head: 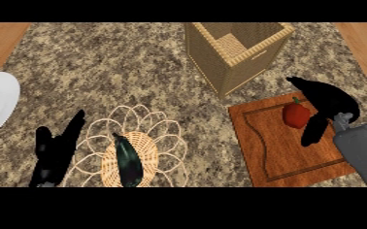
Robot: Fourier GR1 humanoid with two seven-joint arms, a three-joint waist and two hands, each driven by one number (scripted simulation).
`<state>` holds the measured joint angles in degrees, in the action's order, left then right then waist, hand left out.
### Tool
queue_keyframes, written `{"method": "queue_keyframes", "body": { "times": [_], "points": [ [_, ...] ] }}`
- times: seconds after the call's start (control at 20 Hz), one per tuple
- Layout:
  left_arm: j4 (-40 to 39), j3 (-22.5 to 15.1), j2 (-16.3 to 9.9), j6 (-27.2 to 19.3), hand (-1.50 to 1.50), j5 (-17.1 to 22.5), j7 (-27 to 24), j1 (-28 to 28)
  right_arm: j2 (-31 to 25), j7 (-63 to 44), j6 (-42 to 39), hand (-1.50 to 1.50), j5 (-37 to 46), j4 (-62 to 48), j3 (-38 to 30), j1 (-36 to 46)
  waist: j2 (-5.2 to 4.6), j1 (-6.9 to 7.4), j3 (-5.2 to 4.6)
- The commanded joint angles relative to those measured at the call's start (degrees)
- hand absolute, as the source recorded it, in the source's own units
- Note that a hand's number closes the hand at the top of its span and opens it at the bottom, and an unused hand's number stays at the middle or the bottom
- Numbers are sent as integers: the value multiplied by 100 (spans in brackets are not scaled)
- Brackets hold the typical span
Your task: Pick the bell pepper from the cutting board and place it in the basket
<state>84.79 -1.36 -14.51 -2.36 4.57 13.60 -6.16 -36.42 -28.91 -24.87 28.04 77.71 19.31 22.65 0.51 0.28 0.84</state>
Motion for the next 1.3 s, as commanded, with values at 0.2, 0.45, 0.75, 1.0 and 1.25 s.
{"method": "queue_keyframes", "body": {
  "times": [0.2,0.45,0.75,1.0,1.25],
  "points": [
    [-279,57,50,160,0,40,150,-238,21,405,-8,-150,274,-178,-173,-109,-53,-8,-84],
    [-317,0,166,111,0,-19,361,-41,334,763,498,-150,688,-874,-75,-117,-71,15,-80],
    [-510,93,265,137,0,9,217,55,218,1065,383,150,1126,-660,151,176,-69,16,-85],
    [-61,-112,342,80,0,-162,495,-137,276,1534,765,150,1509,-1285,110,237,-70,54,-79],
    [-180,104,203,246,0,-84,287,-296,435,1384,758,150,1717,-120,480,-355,-30,-60,-88]
  ]
}}
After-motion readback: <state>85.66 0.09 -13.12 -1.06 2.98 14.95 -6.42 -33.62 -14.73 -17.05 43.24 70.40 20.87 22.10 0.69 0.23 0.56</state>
